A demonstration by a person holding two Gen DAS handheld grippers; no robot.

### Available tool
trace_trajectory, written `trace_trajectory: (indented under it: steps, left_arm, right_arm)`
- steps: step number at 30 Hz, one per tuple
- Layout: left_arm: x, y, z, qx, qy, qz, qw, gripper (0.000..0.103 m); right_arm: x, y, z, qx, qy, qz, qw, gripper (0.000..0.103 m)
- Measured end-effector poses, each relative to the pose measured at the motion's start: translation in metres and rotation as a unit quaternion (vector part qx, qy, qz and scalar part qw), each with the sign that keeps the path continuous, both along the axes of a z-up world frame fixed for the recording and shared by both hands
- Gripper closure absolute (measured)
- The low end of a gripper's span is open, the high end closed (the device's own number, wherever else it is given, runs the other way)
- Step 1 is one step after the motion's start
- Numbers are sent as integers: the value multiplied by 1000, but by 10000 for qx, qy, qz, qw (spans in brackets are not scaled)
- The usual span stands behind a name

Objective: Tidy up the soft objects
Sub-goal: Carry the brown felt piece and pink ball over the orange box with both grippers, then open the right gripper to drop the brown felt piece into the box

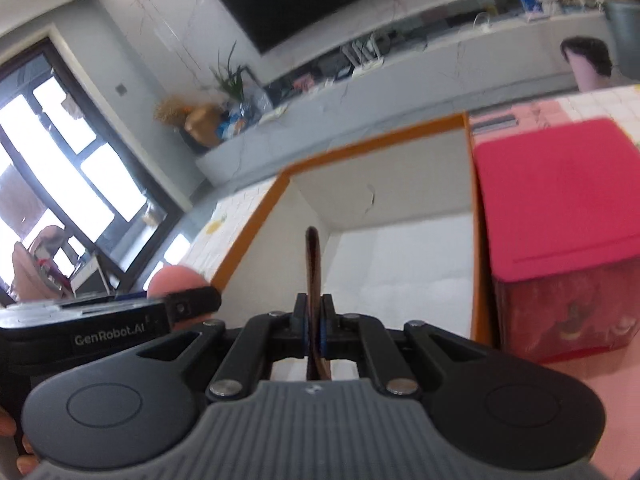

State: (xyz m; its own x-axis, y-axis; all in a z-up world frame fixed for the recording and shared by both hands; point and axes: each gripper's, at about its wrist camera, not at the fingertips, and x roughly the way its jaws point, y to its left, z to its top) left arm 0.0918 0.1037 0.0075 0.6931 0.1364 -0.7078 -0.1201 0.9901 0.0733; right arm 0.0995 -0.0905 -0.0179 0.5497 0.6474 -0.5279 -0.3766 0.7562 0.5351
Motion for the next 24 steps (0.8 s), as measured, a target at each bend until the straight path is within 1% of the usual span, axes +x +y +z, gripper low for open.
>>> trace_trajectory:
  steps: [2,3,4,7,10,11,14,15,17,20,22,23,24]
  left_arm:
    - [1,-4,-3,45,73,-108,9999,44]
    - [2,-6,-5,49,114,-142,9998,44]
    - [3,-7,-7,47,146,-144,9998,44]
    - [5,-8,-12,43,227,-141,9996,44]
    - [6,-10,-14,74,301,-234,9992,44]
    - [6,-11,-15,91,356,-227,9991,44]
    - [8,-11,-18,84,478,-241,9985,44]
    - [9,-11,-19,79,502,-237,9984,44]
    - [8,-10,-21,101,528,-218,9983,44]
    - [9,-9,-21,29,571,-204,9982,44]
    - [9,-9,-20,-36,597,-229,9979,44]
    - [9,-10,-21,-34,588,-246,9980,44]
    - [9,-11,-20,2,572,-259,9980,44]
  right_arm:
    - [4,4,-5,-44,144,146,9998,101]
    - [4,8,-7,-149,232,229,9994,101]
    - [5,13,-10,-291,282,268,9988,101]
    - [0,28,-10,-954,174,522,9939,101]
    - [-3,31,-14,-1275,402,899,9869,101]
    - [-4,37,-14,-1538,374,995,9824,101]
    - [-12,54,-15,-2422,-55,1067,9643,101]
    - [-13,59,-17,-2608,-151,1091,9591,101]
    - [-13,60,-18,-2711,-180,1030,9569,100]
    - [-11,56,-16,-2796,-126,1035,9544,91]
    - [-11,53,-13,-2847,-102,1046,9528,76]
    - [-11,51,-11,-2854,-78,1055,9526,72]
    - [-12,50,-9,-2850,-68,1065,9526,64]
